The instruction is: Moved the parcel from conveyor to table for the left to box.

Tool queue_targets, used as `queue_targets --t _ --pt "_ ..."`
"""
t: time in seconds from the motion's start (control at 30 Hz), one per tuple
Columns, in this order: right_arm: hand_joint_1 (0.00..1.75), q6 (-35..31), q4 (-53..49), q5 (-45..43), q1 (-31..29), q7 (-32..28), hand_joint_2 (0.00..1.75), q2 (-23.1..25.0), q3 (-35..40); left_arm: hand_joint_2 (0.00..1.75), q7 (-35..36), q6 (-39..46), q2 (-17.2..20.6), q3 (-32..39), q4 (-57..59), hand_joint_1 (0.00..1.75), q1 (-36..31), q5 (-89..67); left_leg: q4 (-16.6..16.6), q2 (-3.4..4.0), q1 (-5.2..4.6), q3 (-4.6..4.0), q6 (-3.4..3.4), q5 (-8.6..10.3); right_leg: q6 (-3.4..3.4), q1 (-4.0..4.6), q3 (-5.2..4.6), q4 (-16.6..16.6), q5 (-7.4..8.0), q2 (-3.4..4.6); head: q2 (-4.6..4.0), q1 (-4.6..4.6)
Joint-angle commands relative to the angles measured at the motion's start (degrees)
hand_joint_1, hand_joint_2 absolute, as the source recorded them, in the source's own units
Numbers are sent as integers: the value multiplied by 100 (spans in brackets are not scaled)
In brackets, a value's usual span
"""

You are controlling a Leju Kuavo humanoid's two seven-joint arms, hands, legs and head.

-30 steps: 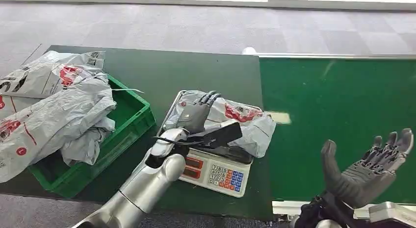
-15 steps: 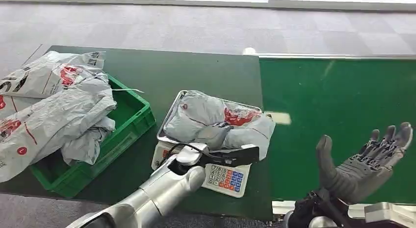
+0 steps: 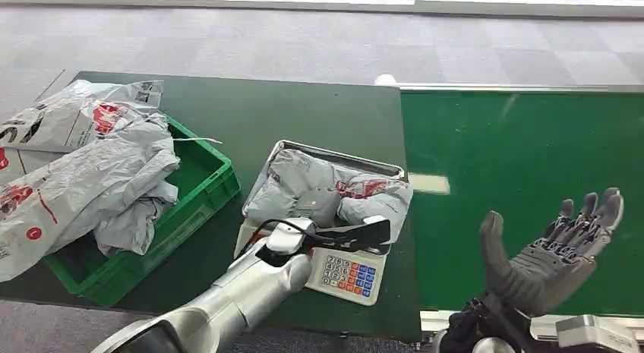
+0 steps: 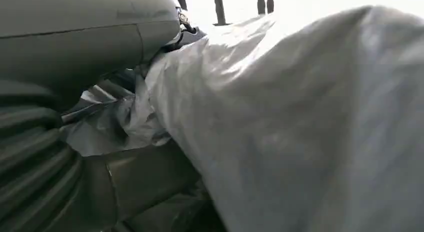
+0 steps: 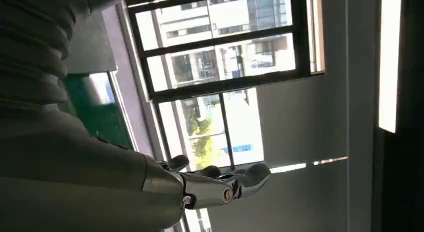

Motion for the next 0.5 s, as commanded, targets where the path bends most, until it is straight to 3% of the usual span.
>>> queue_targets --t 0.03,0.1,0.17,0.23,0.4,0.5 --pt "0 -5 89 90 135 11 175 -172 140 175 -748 1079 650 1438 -1695 175 339 -261 -5 18 0 -5 0 4 -4 1 -11 -4 8 17 0 0" --pt "0 -5 38 141 227 11 175 -150 41 175 -897 1565 1057 1851 -3371 175 526 -946 1 20 -2 -20 0 4 -6 -1 -28 6 8 19 0 0" --pt "0 -5 -17 176 274 11 175 -98 -31 175 -681 2064 1427 2139 -4630 175 588 -2605 4 19 -1 -31 1 7 -5 -1 -38 9 7 17 0 0" --pt "0 -5 -40 272 242 11 175 12 -135 175 -772 2051 1410 2902 -5639 175 697 -3023 8 35 2 -46 -2 6 -10 0 -60 19 9 34 0 0" --pt "0 -5 -47 310 212 11 175 80 -243 175 -989 1978 1350 3327 -5796 175 672 -3031 -2 46 2 -38 -2 7 -12 -1 -59 17 10 44 0 -4" --pt "0 -5 -55 338 229 11 175 50 -269 175 -432 1457 1577 3842 -5197 175 302 -3032 -6 42 3 -36 -2 11 -13 0 -58 13 9 40 0 -4"
